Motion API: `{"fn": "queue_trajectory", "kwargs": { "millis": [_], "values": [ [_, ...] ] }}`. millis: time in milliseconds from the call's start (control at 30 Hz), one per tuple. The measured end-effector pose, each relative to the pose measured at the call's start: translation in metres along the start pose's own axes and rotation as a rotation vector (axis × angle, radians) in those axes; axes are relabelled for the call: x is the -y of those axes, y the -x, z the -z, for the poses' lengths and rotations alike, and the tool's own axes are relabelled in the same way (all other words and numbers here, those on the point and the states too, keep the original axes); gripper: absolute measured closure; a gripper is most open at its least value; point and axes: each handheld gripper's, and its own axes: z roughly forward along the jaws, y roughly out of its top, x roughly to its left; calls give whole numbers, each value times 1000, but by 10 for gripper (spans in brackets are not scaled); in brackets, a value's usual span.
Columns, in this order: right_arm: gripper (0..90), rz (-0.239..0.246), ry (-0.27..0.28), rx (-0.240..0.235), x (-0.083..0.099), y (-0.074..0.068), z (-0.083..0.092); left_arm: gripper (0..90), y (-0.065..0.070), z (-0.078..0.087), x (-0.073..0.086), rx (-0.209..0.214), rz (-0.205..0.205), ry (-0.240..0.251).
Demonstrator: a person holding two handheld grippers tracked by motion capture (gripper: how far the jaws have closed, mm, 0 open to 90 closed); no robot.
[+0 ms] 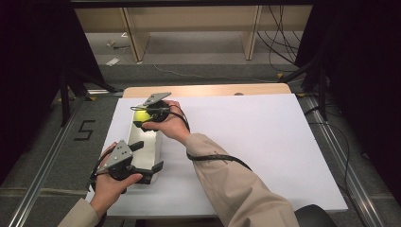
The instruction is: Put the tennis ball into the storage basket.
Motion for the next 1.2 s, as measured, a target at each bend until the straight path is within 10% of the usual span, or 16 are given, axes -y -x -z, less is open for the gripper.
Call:
{"fn": "queue_trajectory", "kwargs": {
  "millis": [1200],
  "values": [
    [266, 0, -40, -18, 6, 0, -7, 0, 0, 0, 0, 0, 0, 2]
  ]
}}
